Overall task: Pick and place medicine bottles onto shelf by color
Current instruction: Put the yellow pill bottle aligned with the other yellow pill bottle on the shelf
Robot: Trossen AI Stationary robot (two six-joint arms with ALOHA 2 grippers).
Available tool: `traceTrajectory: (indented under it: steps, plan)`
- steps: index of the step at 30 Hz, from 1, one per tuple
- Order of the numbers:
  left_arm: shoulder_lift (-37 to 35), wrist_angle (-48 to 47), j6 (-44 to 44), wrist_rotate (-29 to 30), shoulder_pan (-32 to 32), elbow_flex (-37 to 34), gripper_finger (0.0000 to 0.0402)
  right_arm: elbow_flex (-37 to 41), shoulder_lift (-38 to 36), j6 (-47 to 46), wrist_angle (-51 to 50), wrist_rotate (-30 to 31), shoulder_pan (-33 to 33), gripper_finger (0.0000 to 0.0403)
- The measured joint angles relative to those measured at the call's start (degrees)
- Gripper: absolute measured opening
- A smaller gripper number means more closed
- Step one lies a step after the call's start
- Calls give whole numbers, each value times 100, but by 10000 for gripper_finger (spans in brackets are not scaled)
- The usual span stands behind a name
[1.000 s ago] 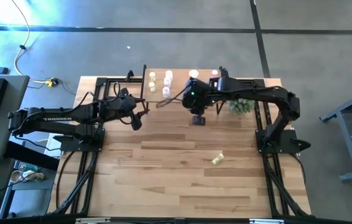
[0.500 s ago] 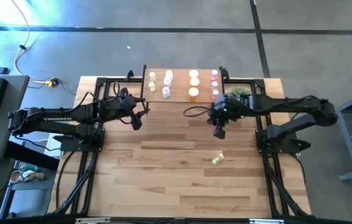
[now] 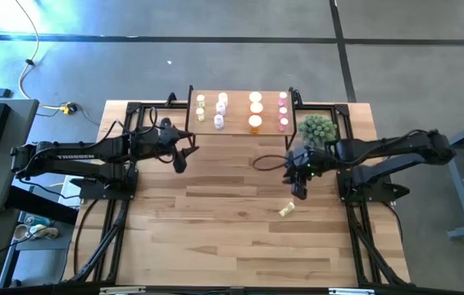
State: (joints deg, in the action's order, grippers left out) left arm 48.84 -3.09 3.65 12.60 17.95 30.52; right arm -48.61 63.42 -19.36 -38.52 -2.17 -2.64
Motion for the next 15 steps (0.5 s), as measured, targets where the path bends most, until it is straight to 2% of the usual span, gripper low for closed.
traceTrajectory:
  steps: [7,15]
  plan:
    - [0,-2,229,-194,1,0,243,84,127,721,-64,182,-481,163]
    - [1,10,240,-188,-2,0,243,84,669,1708,-101,214,-1118,177]
